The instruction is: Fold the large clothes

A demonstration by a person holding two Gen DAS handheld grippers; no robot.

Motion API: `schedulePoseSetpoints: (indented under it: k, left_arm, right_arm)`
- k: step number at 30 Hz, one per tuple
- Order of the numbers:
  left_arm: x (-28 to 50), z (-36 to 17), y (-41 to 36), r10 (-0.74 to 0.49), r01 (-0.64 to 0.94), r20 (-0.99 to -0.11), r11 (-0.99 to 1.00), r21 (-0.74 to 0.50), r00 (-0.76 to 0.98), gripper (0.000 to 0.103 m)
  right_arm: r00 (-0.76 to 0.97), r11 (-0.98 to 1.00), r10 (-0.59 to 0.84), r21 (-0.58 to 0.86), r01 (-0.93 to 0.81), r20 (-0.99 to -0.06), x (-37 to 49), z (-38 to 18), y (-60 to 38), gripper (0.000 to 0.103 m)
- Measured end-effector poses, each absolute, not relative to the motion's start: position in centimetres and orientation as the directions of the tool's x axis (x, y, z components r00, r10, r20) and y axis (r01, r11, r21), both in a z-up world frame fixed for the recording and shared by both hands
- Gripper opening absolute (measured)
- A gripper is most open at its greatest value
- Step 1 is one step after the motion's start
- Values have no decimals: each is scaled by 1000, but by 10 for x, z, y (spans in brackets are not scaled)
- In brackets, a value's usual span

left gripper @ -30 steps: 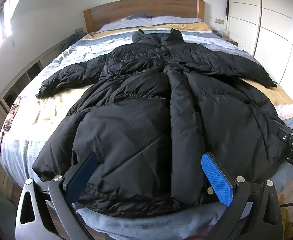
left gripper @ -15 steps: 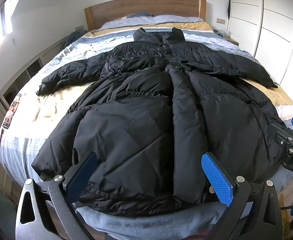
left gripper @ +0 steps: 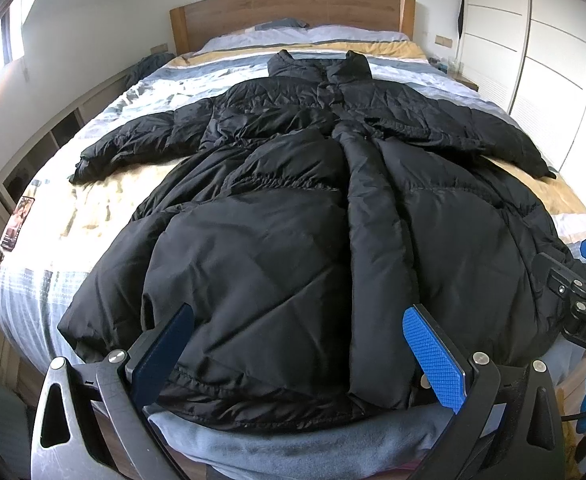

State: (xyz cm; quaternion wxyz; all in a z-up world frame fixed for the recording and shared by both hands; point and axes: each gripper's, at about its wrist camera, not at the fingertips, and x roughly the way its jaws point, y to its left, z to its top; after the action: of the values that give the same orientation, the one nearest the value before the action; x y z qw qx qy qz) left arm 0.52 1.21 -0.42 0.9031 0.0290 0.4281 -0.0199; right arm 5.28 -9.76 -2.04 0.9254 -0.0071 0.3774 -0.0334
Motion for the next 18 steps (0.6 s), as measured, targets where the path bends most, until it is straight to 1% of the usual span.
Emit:
schedulePoseSetpoints:
  k: [18]
  left_arm:
    - [4,-2,19,-38,58,-768,998,-1,640,102]
  right_arm:
    - [713,998,-67,-36,59,-698,55,-20,-98,103]
